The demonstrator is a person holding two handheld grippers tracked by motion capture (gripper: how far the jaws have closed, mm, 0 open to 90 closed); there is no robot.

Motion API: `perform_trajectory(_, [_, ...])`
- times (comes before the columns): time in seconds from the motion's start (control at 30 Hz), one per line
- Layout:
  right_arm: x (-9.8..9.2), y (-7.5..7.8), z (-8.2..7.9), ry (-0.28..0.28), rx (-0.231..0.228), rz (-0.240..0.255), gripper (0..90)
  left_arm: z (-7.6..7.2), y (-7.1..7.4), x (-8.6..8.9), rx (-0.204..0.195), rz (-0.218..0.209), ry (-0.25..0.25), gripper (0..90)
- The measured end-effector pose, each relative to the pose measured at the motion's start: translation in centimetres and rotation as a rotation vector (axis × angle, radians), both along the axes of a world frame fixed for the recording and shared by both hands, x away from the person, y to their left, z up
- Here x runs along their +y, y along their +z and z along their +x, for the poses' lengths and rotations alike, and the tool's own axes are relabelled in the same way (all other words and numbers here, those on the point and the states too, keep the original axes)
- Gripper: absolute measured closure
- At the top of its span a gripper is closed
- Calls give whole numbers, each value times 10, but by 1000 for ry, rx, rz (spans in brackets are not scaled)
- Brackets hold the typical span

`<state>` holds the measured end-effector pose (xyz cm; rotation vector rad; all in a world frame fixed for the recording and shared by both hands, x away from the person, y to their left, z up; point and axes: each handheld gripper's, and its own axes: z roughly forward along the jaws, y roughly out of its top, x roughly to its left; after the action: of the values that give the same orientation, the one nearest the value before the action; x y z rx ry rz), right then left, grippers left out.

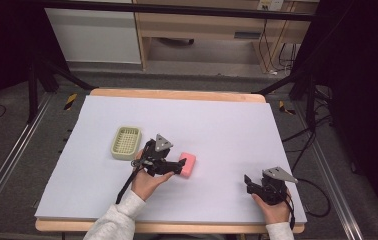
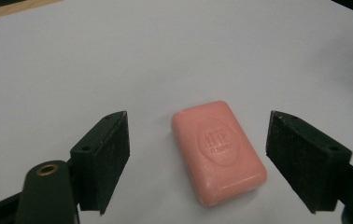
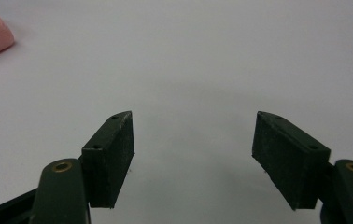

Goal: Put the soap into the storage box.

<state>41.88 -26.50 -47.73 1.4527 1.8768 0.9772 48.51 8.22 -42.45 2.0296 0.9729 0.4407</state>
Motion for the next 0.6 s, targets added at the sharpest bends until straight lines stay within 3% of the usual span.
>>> perform_trajectory(0.6, [0, 0, 0, 5, 4, 1, 307, 7, -16, -21, 36, 32, -9, 201])
